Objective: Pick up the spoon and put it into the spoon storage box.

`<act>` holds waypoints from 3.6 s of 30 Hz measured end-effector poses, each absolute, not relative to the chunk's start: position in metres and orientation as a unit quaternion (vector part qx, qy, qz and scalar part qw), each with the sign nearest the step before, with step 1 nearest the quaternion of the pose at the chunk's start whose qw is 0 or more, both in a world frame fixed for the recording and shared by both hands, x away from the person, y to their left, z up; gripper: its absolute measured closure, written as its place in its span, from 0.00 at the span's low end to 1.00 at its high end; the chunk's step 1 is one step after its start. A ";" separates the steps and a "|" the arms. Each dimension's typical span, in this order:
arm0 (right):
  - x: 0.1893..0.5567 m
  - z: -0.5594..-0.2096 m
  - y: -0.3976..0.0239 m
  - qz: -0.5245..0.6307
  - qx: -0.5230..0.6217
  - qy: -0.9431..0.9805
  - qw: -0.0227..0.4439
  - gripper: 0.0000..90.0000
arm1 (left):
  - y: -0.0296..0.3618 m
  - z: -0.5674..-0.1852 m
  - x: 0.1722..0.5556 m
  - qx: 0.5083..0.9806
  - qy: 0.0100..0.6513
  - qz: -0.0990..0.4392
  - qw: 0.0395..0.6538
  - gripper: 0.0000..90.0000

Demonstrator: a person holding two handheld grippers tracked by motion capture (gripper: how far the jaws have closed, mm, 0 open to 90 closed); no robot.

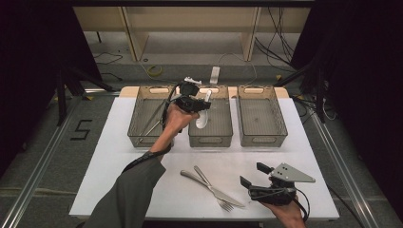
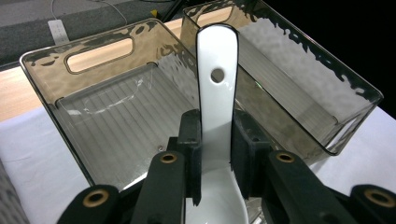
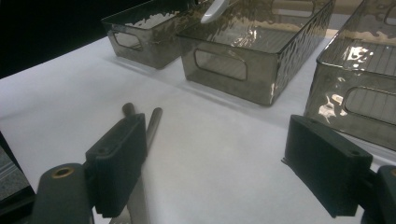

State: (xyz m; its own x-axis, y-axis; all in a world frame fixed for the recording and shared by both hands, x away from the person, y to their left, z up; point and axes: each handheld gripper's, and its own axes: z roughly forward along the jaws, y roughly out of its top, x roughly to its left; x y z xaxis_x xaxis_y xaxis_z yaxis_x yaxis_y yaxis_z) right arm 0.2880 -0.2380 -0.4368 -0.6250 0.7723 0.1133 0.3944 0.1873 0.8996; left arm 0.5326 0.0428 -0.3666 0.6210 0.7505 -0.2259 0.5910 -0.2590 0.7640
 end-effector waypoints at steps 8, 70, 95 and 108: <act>0.288 -0.437 -0.238 0.503 0.389 0.749 0.187 0.24 | 0.041 -0.373 0.535 0.784 0.430 0.090 0.439 0.83; 0.287 -0.437 -0.237 0.503 0.389 0.749 0.188 0.24 | 0.042 -0.390 0.539 0.804 0.448 0.105 0.376 0.58; 0.298 -0.428 -0.211 0.462 0.346 0.802 0.152 0.25 | 0.118 -0.376 0.458 0.797 0.428 0.089 0.417 0.34; 0.311 -0.427 -0.173 0.410 0.302 0.851 0.127 0.28 | 0.159 -0.392 0.416 0.784 0.417 0.090 0.451 0.29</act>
State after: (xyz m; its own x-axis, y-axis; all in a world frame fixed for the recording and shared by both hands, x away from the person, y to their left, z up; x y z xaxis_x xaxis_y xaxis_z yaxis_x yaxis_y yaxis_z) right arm 0.3111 -0.1728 -0.4269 -0.7851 0.6185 0.0322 0.4103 0.4805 0.7751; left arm 0.4156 0.1594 -0.3920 0.6364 0.7347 -0.2350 0.5724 -0.2455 0.7823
